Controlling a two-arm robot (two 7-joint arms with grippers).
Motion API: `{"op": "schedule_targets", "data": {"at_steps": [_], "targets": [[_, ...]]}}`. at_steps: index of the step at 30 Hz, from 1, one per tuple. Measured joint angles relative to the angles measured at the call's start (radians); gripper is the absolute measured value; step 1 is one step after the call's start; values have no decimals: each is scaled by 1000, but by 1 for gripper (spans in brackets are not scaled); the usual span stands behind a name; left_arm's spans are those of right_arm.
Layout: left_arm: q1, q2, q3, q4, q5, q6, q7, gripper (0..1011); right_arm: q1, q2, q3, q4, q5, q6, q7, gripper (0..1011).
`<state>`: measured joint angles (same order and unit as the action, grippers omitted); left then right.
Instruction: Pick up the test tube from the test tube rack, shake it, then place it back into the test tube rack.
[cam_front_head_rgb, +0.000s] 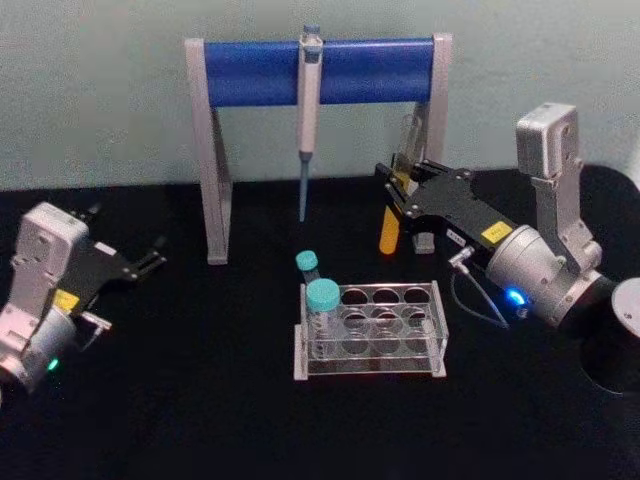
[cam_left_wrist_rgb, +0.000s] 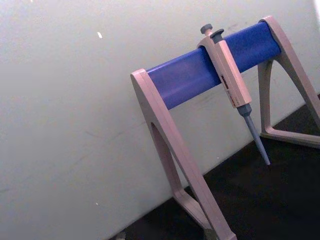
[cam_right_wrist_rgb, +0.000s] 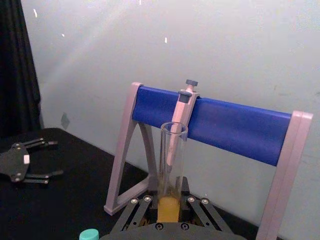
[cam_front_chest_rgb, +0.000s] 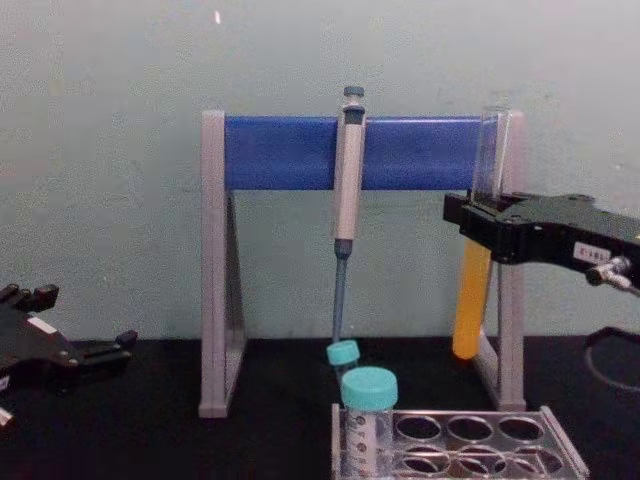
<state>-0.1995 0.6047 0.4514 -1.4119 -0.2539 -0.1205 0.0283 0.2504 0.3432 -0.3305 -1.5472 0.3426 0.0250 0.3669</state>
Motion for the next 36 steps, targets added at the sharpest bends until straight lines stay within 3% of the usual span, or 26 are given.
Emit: {"op": "schedule_targets", "data": {"at_steps": [20, 36], "targets": [[0, 0, 0, 0, 0, 0, 0, 1001, -8, 4, 1, -8, 4, 0, 3, 232], [0, 0, 0, 0, 0, 0, 0, 1001, -69, 55, 2, -82, 62, 4, 47, 232]]}}
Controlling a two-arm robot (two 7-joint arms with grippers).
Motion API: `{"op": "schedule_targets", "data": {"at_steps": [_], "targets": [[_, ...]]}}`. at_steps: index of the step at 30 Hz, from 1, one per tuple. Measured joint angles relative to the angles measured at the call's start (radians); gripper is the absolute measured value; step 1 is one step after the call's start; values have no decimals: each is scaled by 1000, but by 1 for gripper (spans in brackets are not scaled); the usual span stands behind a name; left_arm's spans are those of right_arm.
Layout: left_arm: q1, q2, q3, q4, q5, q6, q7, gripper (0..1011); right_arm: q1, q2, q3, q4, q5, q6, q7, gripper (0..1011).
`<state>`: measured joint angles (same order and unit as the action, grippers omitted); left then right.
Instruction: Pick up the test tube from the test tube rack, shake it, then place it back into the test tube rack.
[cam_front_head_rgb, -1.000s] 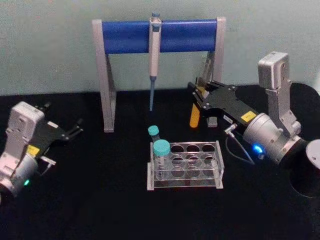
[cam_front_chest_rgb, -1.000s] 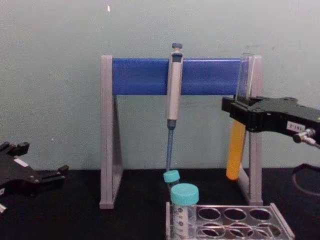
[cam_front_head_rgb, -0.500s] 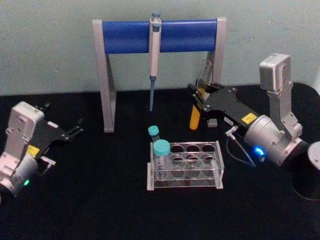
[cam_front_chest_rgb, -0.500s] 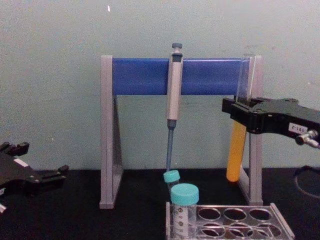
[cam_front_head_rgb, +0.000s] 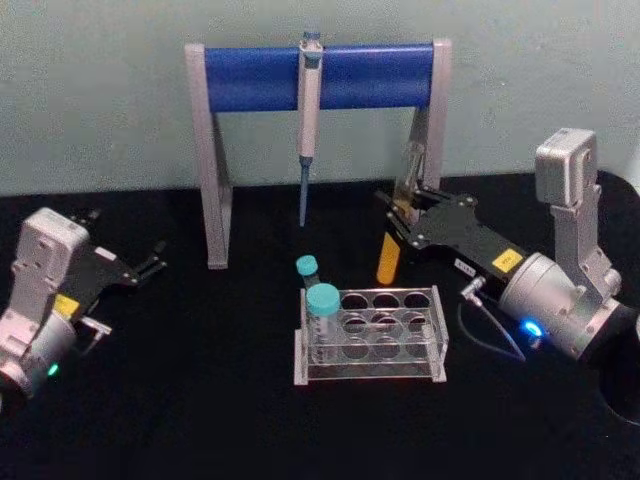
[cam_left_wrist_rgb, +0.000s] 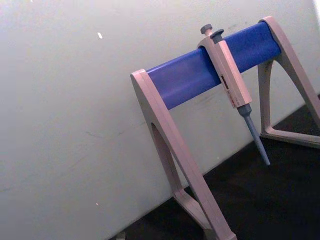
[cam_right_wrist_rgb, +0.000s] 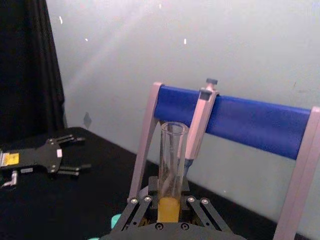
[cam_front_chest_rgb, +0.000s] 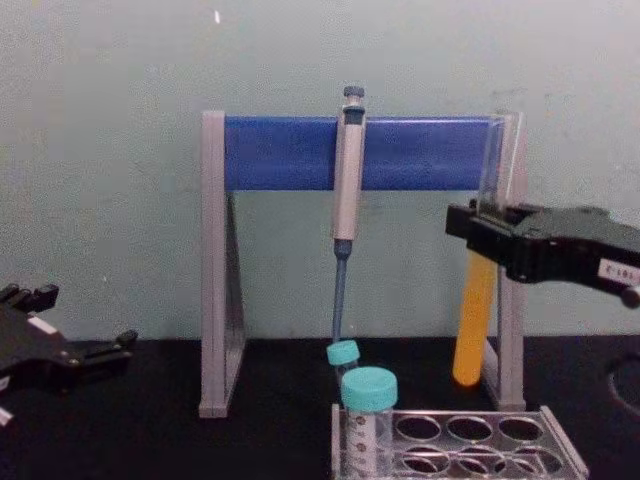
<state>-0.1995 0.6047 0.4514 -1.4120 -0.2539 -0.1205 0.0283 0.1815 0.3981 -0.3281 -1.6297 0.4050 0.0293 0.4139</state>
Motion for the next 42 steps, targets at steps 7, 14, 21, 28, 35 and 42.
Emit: {"op": "schedule_targets", "data": {"at_steps": [7, 14, 21, 28, 35, 42], "targets": [[0, 0, 0, 0, 0, 0, 0, 1001, -12, 11, -9, -2, 6, 10, -4, 232], [0, 0, 0, 0, 0, 0, 0, 1001, -12, 14, -18, 16, 0, 13, -15, 232], [0, 0, 0, 0, 0, 0, 0, 1001, -8, 12, -23, 29, -9, 14, -19, 232], [0, 0, 0, 0, 0, 0, 0, 1001, -6, 8, -27, 40, -17, 13, -22, 232], [0, 0, 0, 0, 0, 0, 0, 1001, -4, 3, -31, 53, -29, 11, -26, 232], [0, 0, 0, 0, 0, 0, 0, 1001, -6, -1, -34, 65, -35, 10, -26, 232]]}}
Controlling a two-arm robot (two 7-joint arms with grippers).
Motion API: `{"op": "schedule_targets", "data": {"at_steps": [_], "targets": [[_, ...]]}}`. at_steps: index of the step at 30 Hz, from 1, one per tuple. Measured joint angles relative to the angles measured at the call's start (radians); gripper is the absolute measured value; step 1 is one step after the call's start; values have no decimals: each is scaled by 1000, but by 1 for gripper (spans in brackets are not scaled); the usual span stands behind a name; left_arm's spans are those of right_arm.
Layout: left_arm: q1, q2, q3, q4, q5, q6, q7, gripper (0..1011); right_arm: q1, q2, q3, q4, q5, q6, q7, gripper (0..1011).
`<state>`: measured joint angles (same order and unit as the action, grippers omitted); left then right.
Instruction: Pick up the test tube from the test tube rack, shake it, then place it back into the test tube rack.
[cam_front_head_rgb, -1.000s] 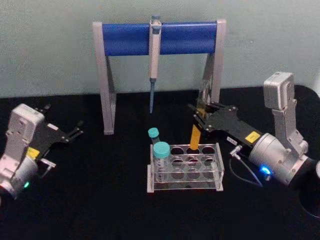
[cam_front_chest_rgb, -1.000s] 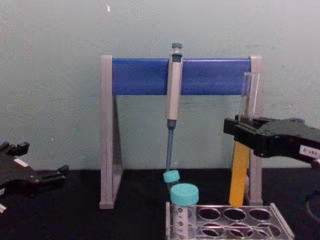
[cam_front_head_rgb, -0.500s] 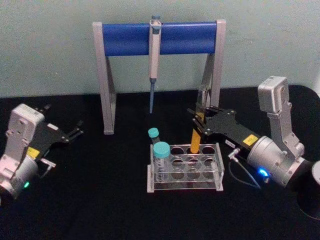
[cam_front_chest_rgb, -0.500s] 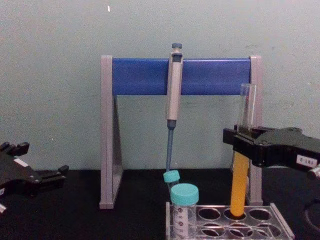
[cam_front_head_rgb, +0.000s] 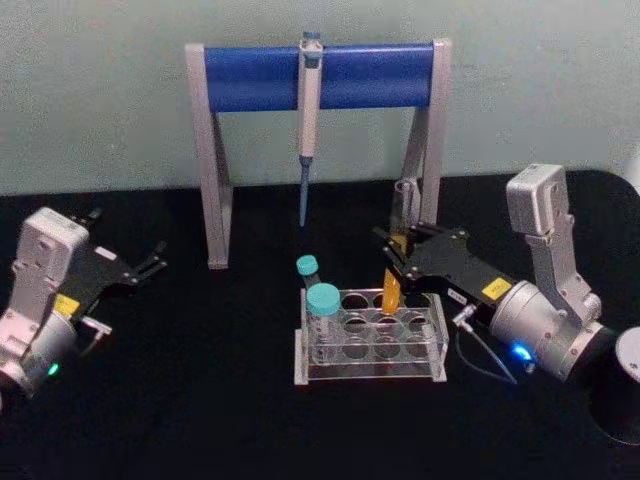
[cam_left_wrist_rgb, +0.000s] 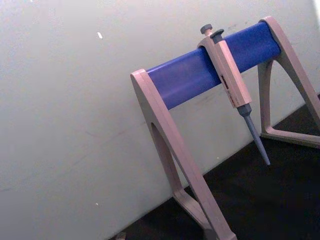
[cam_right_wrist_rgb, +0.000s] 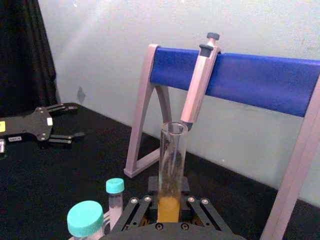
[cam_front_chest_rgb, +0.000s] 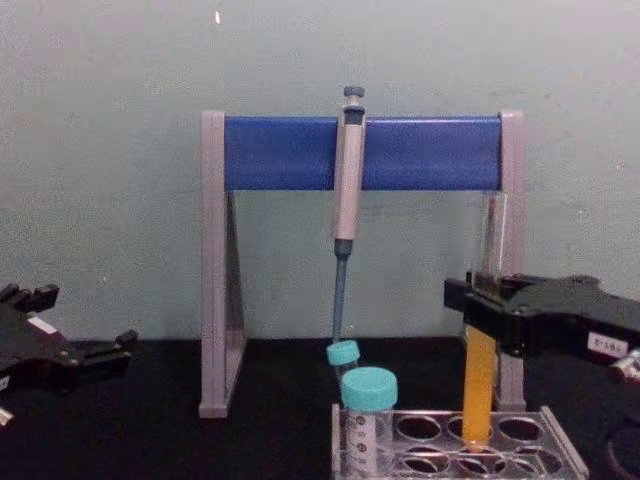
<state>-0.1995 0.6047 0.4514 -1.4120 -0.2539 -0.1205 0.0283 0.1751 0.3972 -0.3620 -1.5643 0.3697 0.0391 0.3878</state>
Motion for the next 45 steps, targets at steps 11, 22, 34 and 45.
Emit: {"op": "schedule_targets", "data": {"at_steps": [11, 22, 34, 45], "targets": [[0, 0, 0, 0, 0, 0, 0, 1001, -5, -7, -4, 16, -4, 3, 3, 232], [0, 0, 0, 0, 0, 0, 0, 1001, -1, -15, -10, 43, -15, 5, 3, 232], [0, 0, 0, 0, 0, 0, 0, 1001, 1, -27, -14, 63, -22, 11, 3, 232], [0, 0, 0, 0, 0, 0, 0, 1001, 3, -33, -18, 74, -29, 16, 2, 232]]}}
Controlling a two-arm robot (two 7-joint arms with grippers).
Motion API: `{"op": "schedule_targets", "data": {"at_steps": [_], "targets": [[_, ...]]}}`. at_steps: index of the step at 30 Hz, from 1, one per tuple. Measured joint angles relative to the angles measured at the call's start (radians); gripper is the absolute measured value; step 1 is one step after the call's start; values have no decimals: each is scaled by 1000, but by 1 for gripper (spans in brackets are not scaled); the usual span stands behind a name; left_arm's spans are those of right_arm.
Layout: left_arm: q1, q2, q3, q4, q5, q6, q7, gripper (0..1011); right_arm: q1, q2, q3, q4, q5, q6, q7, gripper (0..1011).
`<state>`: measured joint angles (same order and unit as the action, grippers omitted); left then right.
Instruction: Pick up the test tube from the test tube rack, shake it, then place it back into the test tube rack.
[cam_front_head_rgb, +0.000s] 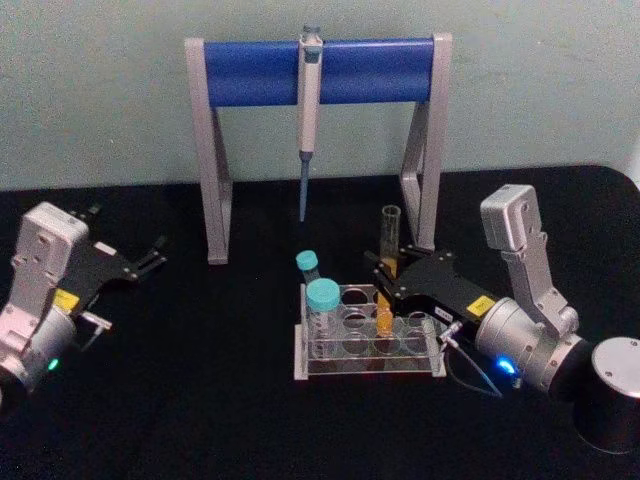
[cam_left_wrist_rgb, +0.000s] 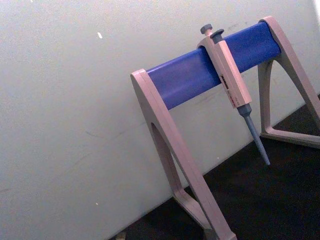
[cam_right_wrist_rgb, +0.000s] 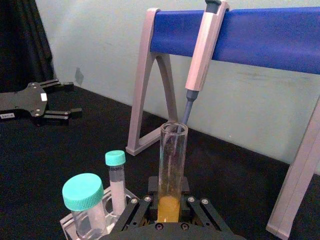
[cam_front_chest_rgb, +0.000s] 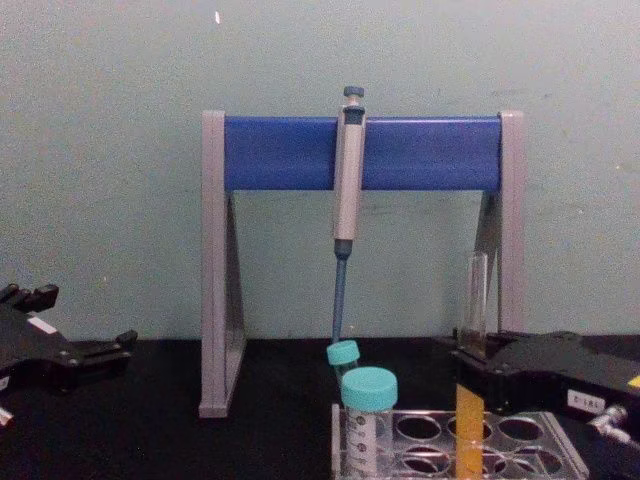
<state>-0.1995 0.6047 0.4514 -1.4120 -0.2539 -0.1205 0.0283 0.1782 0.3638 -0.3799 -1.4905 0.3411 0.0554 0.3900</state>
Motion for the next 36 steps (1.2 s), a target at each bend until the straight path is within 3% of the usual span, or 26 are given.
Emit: {"op": "schedule_targets", "data": {"at_steps": [20, 36], "targets": [[0, 0, 0, 0, 0, 0, 0, 1001, 1, -1, -2, 3, -9, 5, -4, 250], [0, 0, 0, 0, 0, 0, 0, 1001, 1, -1, -1, 2, -7, 4, -4, 761]]}}
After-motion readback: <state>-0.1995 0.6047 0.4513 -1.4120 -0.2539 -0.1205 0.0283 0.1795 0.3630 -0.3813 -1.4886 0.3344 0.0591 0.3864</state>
